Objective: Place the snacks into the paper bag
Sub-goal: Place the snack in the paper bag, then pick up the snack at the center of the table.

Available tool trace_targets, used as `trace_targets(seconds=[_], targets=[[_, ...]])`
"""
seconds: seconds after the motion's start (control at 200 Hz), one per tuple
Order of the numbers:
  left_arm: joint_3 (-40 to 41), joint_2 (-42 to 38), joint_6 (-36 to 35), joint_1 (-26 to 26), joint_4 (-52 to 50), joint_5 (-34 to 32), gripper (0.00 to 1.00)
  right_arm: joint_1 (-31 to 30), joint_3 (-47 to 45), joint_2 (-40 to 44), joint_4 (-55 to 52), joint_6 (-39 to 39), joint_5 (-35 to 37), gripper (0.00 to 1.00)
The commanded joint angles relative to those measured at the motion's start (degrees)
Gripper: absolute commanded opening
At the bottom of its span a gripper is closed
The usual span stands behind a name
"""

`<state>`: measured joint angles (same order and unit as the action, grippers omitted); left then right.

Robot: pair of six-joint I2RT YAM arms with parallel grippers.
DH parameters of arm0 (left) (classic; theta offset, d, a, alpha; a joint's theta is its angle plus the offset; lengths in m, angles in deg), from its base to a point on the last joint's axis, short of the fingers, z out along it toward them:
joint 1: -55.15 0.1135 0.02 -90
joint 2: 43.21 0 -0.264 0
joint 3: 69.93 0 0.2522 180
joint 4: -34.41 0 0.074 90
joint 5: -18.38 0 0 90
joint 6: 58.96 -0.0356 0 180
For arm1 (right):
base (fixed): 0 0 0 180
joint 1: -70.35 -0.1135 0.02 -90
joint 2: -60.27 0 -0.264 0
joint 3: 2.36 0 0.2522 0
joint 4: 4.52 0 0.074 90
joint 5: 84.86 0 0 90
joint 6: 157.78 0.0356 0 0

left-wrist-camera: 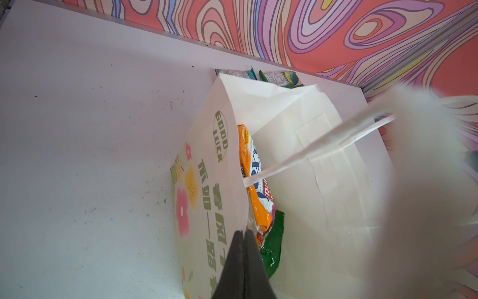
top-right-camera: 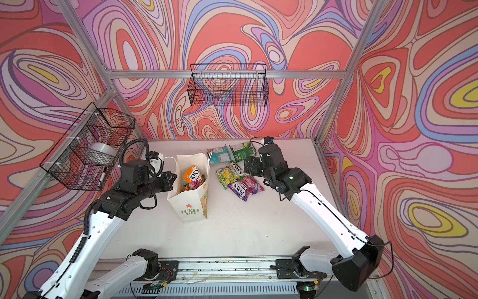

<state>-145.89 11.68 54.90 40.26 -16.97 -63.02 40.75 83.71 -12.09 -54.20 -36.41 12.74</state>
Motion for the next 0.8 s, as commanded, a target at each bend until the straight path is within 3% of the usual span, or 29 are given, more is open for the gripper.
trace_targets(seconds=[0.0,0.145,0.27,0.431,0.796], targets=[[-0.05,-0.05,0.3,0.29,2.37,0.68,0.0,5.05,-7.13,0.22,4.57,3.86,-5.16,0.95],[-0.03,0.04,0.19,0.25,2.38,0.75,0.0,8.54,-14.93,-2.27,9.89,5.36,-6.99,0.98],[-0.04,0.02,0.16,0.24,2.33,1.06,0.0,11.63,-20.37,-6.95,16.21,6.39,-12.81,0.98],[-0.06,0.29,0.22,0.23,2.37,1.26,0.0,11.85,-24.61,-10.12,22.36,7.02,-14.11,0.98],[-0.18,0.56,0.22,0.22,2.46,1.77,0.0,11.85,-24.34,-19.31,28.16,6.26,-17.73,0.98]])
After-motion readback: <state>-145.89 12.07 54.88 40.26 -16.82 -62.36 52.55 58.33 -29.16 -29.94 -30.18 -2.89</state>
